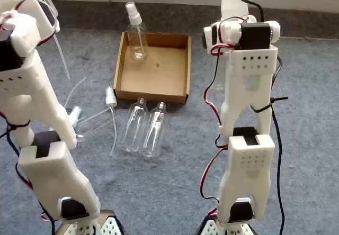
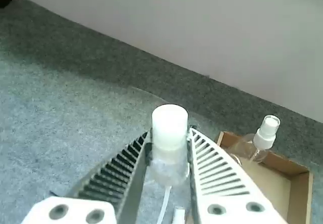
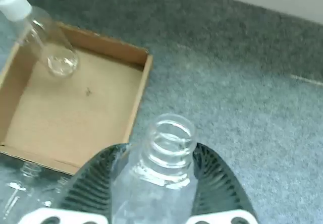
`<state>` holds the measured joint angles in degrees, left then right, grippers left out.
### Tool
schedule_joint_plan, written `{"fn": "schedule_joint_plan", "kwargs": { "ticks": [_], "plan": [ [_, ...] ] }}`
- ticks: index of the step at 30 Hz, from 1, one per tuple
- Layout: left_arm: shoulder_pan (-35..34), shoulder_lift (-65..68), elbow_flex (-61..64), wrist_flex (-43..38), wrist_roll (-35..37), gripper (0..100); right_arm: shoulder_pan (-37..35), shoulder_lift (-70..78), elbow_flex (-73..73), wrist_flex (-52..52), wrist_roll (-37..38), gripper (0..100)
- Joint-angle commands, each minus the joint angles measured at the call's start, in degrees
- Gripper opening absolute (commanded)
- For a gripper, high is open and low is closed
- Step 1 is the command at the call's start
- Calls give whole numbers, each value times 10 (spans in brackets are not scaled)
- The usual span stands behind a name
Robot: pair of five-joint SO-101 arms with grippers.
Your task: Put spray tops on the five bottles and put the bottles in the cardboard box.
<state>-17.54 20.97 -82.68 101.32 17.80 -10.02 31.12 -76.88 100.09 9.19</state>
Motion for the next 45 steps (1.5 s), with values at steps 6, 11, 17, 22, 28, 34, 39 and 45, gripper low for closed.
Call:
{"fn": "schedule_joint_plan", "kwargs": {
  "ticks": [6, 11, 17, 22, 28, 34, 39, 45],
  "plan": [
    [121, -349, 429, -1, -68, 60, -26, -32, -158, 12, -65, 3],
    [189, -439, 516, -1, -72, 60, -29, -33, -186, 12, -53, 3],
    [194, -451, 560, -1, -94, 60, 48, -11, 105, -10, 74, 3],
    [196, -450, 570, -1, -93, 60, 117, 49, 294, -135, 135, 3],
    [195, -449, 570, -1, -93, 60, 126, 133, 346, -156, 187, 10],
    [194, -448, 571, -1, -95, 60, 134, 157, 346, -154, 186, 210],
    [194, -447, 571, -1, -94, 60, 136, 153, 327, -95, 186, 289],
    [194, -447, 571, -1, -93, 60, 140, 156, 232, 7, 185, 289]
  ]
}}
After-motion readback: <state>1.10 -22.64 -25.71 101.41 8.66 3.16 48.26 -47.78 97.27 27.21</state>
